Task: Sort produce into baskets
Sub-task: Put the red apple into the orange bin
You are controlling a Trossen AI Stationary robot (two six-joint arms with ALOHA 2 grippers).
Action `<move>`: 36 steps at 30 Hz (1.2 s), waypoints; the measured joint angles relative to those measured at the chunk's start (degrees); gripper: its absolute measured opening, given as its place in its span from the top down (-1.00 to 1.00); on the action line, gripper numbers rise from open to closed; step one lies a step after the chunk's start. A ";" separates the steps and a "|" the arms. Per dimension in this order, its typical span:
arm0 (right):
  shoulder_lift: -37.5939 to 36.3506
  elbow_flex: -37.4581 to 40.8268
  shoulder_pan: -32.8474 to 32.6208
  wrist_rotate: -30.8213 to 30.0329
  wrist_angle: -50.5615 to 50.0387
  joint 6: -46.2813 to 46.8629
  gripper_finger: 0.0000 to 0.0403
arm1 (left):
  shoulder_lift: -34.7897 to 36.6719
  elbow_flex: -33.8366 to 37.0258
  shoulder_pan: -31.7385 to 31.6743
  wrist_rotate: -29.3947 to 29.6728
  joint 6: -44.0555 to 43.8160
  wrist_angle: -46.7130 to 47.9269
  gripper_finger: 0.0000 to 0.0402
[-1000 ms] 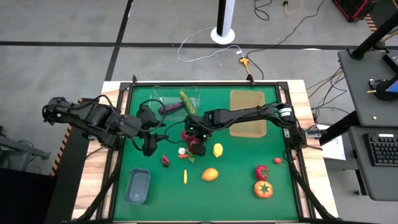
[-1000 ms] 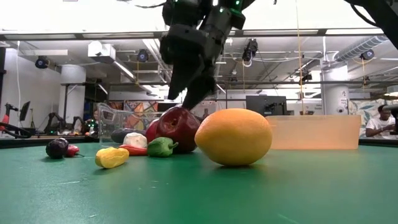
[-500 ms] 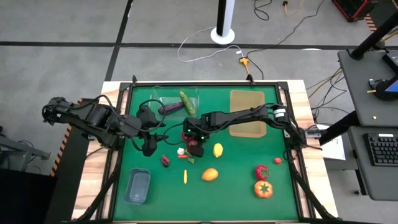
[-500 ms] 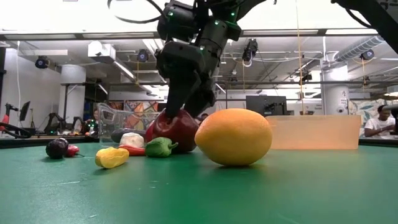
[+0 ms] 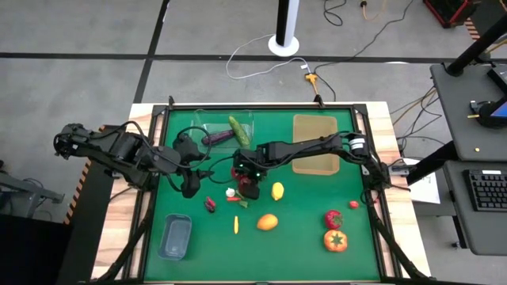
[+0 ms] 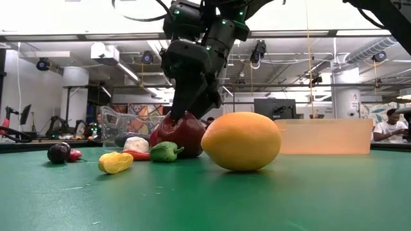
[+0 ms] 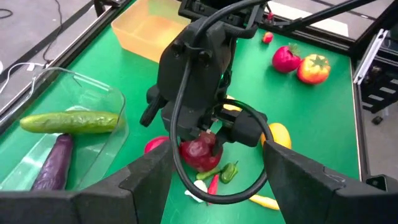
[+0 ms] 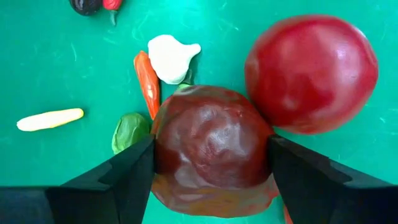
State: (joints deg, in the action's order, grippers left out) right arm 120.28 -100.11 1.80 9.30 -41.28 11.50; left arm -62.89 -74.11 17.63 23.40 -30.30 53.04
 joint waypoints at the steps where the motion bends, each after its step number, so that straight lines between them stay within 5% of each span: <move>1: -0.44 0.05 0.00 0.00 -0.22 0.09 -0.38 | 0.00 0.00 0.00 0.08 0.01 0.02 -0.15; 26: -17.82 0.12 7.75 -2.35 -22.05 -0.03 0.05 | 0.22 0.00 0.00 0.11 -0.22 0.57 -0.15; 36: -20.18 0.10 9.91 -2.13 -19.63 -0.78 0.30 | 0.24 0.00 -0.04 0.11 -0.20 0.67 -0.15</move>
State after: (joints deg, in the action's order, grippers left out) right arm 100.10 -100.01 11.72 7.17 -60.90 10.72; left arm -62.65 -74.11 17.59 23.51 -30.51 53.71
